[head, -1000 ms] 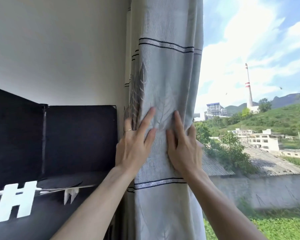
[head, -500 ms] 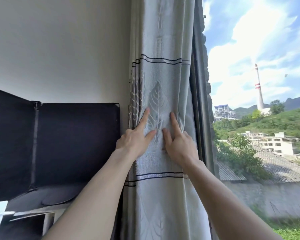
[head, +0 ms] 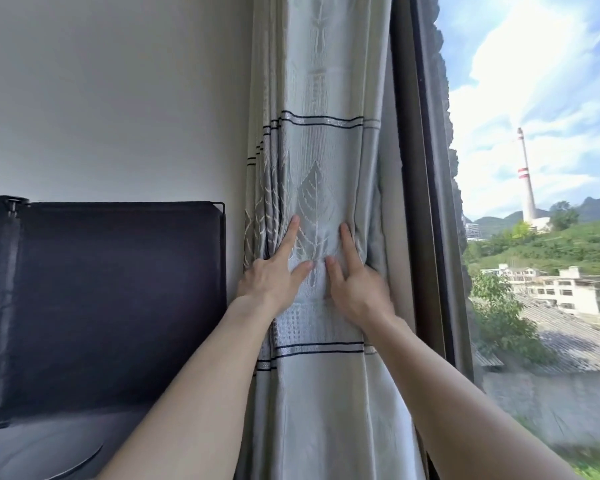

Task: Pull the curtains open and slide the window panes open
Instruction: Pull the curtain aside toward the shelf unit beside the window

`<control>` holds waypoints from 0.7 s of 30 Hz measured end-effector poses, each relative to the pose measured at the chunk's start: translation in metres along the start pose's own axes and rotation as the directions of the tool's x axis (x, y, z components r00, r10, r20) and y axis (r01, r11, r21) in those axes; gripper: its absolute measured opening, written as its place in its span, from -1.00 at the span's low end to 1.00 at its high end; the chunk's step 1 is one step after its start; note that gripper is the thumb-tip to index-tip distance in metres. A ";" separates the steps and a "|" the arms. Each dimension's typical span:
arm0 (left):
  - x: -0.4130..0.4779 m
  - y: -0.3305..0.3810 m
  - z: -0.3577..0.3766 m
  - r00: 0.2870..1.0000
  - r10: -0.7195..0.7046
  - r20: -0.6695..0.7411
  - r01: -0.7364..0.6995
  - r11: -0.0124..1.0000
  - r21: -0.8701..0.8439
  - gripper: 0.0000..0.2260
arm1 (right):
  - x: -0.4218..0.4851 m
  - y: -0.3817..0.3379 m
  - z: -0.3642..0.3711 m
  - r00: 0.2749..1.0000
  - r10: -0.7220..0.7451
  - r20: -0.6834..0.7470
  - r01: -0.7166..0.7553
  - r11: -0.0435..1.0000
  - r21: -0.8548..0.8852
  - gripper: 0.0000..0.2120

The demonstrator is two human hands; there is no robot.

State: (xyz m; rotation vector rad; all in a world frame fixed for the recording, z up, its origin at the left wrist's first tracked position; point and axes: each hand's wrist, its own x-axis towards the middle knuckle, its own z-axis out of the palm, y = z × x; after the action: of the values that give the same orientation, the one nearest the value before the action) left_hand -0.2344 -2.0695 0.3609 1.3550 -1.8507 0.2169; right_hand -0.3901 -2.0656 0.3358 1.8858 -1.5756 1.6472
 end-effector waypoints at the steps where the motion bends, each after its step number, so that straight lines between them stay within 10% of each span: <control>1: 0.005 -0.002 0.002 1.000 -0.002 0.010 0.002 1.000 0.004 -0.38 | 0.005 0.002 0.004 1.000 0.005 0.019 -0.005 1.000 -0.007 -0.45; 21: 0.036 -0.017 0.025 0.994 -0.100 0.032 0.097 0.992 0.082 -0.32 | 0.034 0.011 0.048 0.991 0.106 0.082 -0.080 0.958 -0.276 -0.43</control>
State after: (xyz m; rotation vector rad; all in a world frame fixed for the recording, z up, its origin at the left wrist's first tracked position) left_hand -0.2357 -2.1166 0.3642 1.5111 -1.8163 0.2191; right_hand -0.3756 -2.1236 0.3407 1.7952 -1.8472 1.3078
